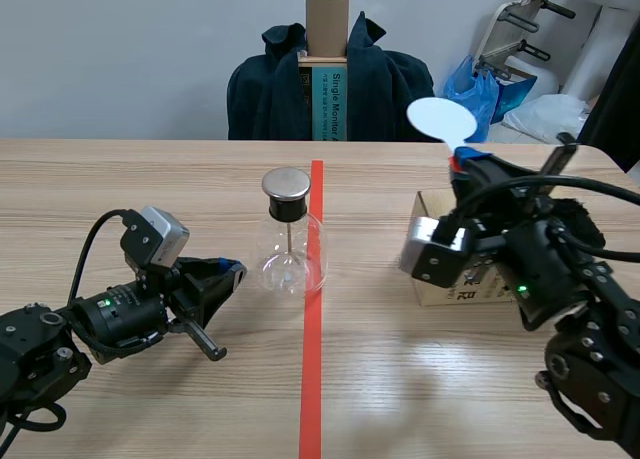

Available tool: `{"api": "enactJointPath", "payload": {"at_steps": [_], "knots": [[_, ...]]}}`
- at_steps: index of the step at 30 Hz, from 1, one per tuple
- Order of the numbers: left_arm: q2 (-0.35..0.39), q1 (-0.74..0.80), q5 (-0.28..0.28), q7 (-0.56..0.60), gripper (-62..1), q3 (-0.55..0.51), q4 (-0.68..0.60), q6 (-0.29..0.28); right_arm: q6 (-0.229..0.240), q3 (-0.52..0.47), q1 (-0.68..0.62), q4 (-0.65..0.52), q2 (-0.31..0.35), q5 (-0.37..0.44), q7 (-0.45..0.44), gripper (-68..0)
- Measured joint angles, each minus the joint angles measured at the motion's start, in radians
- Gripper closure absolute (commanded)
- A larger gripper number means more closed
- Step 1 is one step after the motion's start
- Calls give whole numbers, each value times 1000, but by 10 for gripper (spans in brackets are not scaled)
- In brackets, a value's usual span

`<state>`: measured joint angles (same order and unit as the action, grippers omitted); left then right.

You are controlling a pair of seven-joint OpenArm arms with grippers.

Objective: Do the electroscope experiment.
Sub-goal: 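Move the plate toward and away from the electroscope, then rub the plate on the fur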

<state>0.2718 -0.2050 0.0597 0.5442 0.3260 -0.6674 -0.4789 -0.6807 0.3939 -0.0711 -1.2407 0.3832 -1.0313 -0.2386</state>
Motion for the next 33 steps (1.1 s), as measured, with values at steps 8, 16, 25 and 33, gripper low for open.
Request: {"api": "enactJointPath", "payload": {"at_steps": [8, 16, 25, 33], "knots": [[0, 0, 0, 0, -32, 0, 0, 0, -41, -228, -22, -172, 195, 177, 60, -8], [56, 37, -16, -10, -32, 0, -76, -15, -45, -517, -7, -453, 280, 257, 109, -8], [319, 369, -156, -56, -125, -121, -611, -72, -45, -686, -7, -640, 279, 301, 128, -8], [398, 705, -174, -242, -536, -374, -999, -105, -45, -733, -6, -723, 279, 338, 140, -8]]}}
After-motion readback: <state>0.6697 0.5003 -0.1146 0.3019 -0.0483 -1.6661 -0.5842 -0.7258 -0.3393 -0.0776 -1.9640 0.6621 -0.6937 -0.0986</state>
